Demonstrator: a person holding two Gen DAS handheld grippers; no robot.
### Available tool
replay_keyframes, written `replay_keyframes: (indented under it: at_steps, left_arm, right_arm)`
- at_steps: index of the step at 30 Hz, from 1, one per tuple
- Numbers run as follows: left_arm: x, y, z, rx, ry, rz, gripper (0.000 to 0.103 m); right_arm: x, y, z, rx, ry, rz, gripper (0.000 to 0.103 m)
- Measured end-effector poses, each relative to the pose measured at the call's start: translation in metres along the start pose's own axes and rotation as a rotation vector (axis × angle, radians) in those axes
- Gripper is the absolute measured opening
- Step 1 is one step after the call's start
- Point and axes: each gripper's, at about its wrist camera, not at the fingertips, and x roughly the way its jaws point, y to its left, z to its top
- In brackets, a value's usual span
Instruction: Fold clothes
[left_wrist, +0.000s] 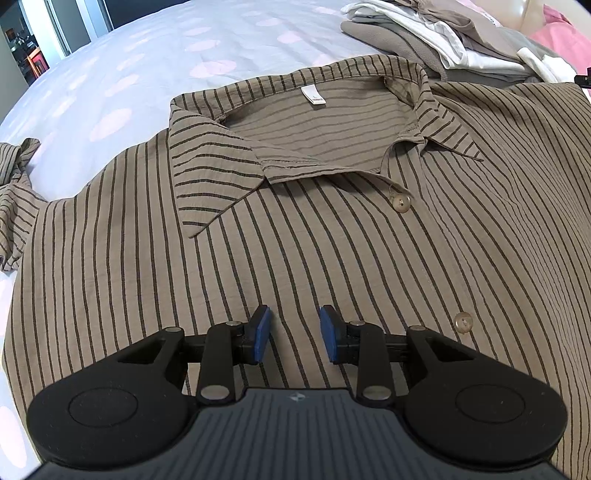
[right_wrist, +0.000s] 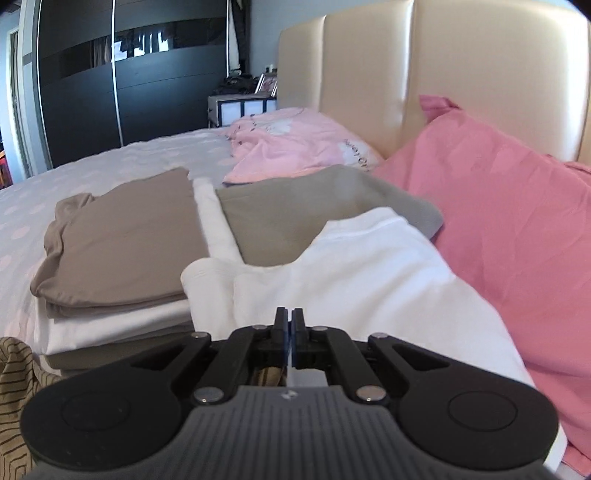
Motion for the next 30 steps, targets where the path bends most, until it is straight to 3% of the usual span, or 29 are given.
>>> replay_keyframes:
  at_steps: [4,10,14,22,30]
  left_arm:
    - [-0.001,0.000,0.000,0.003,-0.001,0.002,0.028]
    - [-0.002,0.001,-0.001,0.009,-0.004,0.005,0.028]
    - [-0.006,0.003,-0.002,0.008,-0.013,0.011,0.028]
    - [-0.023,0.002,-0.005,0.007,-0.047,0.012,0.028]
    - [-0.037,-0.007,-0.009,0.017,-0.072,0.009,0.029]
  right_arm:
    - [0.010,-0.006,-0.003,0.011,0.053,0.024,0.002]
    - [0.000,-0.024,0.000,0.119,0.098,0.157,0.010]
    - [-0.028,-0.022,-0.001,0.011,0.074,0.211,0.017]
    - [-0.069,-0.022,-0.049,-0.223,0.183,0.348,0.016]
    - [-0.078,-0.015,-0.106,-0.504,0.285,0.393,0.015]
